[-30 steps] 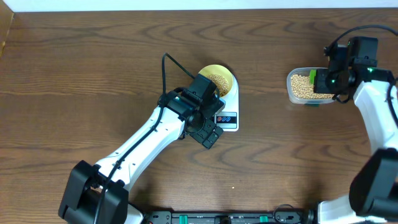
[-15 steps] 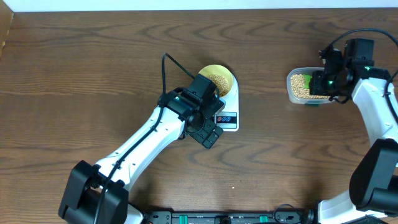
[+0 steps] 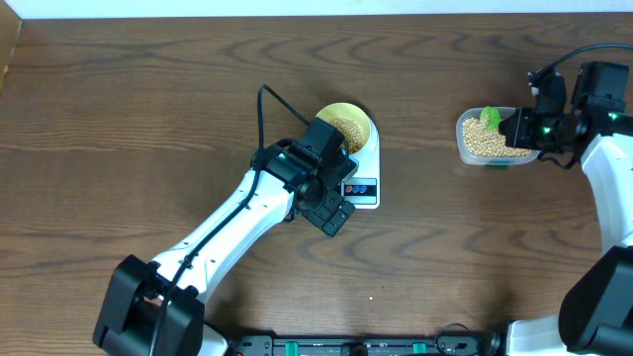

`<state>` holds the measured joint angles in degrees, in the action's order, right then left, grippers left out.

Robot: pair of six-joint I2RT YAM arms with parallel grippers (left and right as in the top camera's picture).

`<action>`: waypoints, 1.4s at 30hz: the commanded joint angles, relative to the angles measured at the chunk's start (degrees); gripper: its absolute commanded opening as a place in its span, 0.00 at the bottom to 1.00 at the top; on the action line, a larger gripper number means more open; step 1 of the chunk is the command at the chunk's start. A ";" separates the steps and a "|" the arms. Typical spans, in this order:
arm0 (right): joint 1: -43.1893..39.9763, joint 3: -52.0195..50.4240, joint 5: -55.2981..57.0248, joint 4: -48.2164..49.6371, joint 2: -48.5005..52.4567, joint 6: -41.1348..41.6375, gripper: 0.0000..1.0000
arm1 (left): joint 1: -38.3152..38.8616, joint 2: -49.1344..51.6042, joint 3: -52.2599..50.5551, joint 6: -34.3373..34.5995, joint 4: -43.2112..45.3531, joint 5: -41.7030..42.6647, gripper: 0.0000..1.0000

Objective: Scoop item into bowl and weigh 50g on scale

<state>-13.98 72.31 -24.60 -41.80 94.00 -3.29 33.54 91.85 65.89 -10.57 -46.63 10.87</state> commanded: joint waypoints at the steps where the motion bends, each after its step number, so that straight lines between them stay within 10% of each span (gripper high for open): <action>1: -1.44 1.18 -1.49 -0.44 -0.79 1.01 0.01 | 0.09 0.63 -0.26 -0.55 -0.22 0.48 0.98; 42: -2.45 3.82 -9.11 -2.67 -0.79 6.29 0.01 | 0.09 0.63 -0.26 -0.55 -0.22 0.48 0.98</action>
<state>-16.05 73.80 -31.38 -43.79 94.00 1.10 33.54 91.85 65.89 -10.57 -46.63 10.87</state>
